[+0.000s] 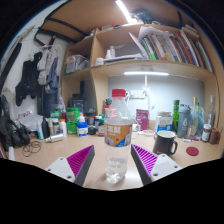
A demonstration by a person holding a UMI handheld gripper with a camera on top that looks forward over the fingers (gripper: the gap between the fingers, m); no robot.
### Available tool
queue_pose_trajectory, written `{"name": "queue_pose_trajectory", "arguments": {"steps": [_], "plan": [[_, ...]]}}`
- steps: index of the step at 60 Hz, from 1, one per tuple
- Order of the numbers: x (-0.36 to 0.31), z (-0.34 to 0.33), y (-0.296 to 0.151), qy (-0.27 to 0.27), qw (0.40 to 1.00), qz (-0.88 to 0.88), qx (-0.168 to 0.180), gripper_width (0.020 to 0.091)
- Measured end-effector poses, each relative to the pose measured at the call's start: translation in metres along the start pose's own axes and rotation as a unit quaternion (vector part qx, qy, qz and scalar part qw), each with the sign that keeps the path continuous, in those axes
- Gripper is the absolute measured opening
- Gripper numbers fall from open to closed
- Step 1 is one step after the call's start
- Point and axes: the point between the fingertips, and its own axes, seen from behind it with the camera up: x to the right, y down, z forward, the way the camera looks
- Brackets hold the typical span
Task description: Pour water
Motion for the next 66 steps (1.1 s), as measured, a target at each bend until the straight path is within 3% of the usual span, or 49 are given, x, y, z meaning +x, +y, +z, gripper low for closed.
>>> {"name": "queue_pose_trajectory", "arguments": {"steps": [12, 16, 18, 36, 48, 57, 66], "plan": [[0.009, 0.053, -0.011, 0.023, 0.999, 0.021, 0.014, 0.0794], [0.009, 0.067, -0.010, 0.020, 1.000, 0.013, 0.015, 0.0716], [0.014, 0.073, -0.009, 0.029, 0.999, 0.006, 0.014, 0.0588], [0.016, 0.084, -0.011, 0.036, 0.999, 0.011, 0.033, 0.0476], [0.005, 0.102, -0.031, -0.028, 0.990, 0.135, 0.015, 0.0457], [0.025, 0.114, -0.081, -0.072, 0.924, 0.374, 0.026, 0.0458], [0.043, 0.132, -0.093, -0.127, 0.774, 0.621, -0.004, 0.0454]]}}
